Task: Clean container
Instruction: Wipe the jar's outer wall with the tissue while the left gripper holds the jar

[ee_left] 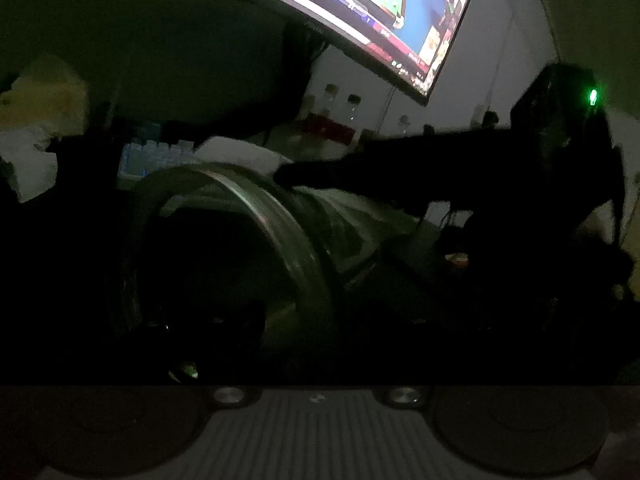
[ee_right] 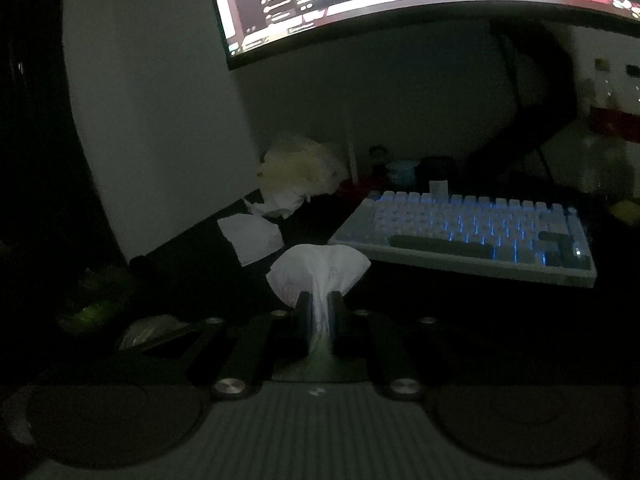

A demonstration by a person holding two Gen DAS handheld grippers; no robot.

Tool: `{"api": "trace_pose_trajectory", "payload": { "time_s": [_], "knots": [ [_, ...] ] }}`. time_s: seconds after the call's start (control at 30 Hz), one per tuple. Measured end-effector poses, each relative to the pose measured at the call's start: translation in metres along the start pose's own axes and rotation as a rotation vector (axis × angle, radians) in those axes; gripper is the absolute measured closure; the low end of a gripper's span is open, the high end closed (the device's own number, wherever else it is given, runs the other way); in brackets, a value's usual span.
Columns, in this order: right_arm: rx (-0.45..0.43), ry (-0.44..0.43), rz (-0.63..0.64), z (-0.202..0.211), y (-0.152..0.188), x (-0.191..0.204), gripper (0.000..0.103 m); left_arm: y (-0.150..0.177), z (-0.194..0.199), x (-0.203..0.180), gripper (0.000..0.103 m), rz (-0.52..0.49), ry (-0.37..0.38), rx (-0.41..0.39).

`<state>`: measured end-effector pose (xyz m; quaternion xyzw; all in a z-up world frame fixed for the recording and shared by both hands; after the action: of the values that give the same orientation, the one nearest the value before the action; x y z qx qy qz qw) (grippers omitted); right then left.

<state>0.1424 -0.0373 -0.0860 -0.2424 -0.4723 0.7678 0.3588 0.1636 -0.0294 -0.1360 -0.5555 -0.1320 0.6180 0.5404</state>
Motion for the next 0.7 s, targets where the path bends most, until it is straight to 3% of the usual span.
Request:
{"api": "trace_pose_trajectory", "payload": {
  "time_s": [0.2, 0.3, 0.43, 0.53, 0.7],
  "knots": [
    [-0.023, -0.122, 0.046, 0.0, -0.008, 0.035, 0.091, 0.001, 0.002, 0.0, 0.05, -0.01, 0.001, -0.002],
    [-0.027, -0.148, 0.018, 0.001, -0.005, 0.028, 0.092, 0.002, 0.003, 0.0, 0.051, -0.018, 0.0, -0.004],
    [0.005, 0.053, 0.008, -0.003, 0.006, -0.012, 0.092, 0.001, 0.003, 0.001, 0.051, -0.006, 0.002, -0.003],
    [0.005, 0.021, -0.02, 0.0, 0.004, -0.008, 0.092, 0.0, 0.002, 0.001, 0.051, -0.001, 0.001, -0.002],
    [-0.059, -0.152, 0.063, 0.005, -0.006, 0.044, 0.092, 0.0, 0.002, 0.0, 0.052, -0.007, 0.001, -0.001]
  ]
}}
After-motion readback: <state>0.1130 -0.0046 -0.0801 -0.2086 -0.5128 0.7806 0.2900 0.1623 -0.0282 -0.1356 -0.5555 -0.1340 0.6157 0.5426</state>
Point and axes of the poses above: each gripper's, at about its wrist camera, not at the fingertips, and z roughly against the way its jaws point, x to its left, y to its underside, the point moved 10 cm from there along -z, roughly the way its jaws point, and after that the axes turned 14 degrees about z, right-handed, at the moved point
